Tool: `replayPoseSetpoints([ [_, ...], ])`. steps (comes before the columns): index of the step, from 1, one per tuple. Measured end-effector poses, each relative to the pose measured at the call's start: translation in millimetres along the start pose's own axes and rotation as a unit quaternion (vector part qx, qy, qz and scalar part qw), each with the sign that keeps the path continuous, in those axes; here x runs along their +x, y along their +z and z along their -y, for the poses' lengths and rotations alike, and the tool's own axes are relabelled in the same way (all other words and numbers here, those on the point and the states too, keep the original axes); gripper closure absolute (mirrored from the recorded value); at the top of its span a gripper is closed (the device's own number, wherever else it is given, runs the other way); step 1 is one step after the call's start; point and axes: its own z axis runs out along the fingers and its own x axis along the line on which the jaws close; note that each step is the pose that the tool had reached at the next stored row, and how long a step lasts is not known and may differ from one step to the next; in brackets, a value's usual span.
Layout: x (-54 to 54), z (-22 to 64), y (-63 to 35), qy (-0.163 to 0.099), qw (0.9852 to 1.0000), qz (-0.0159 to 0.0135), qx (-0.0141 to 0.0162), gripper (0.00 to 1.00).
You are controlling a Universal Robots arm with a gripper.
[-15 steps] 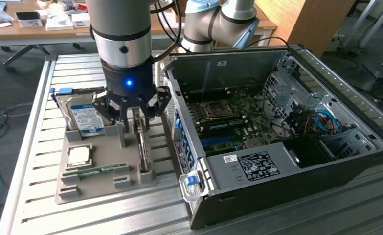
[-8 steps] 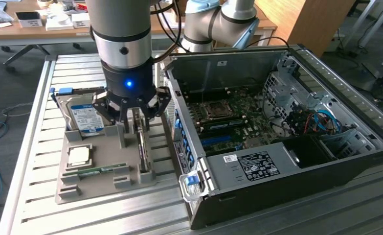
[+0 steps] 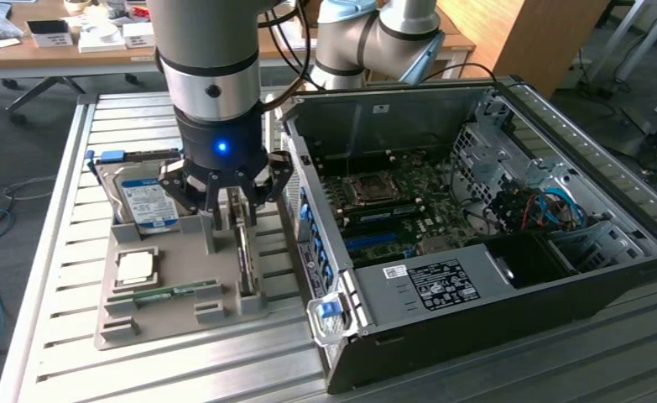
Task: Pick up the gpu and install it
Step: 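Pick up the gpu and move the gpu toward the slot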
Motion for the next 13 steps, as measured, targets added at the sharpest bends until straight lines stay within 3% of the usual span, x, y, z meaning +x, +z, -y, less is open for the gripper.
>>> replayPoseSetpoints([
  [13,0.2,0.3,7.1,0.000,1.0000,0.0000,0.0000,0.53],
])
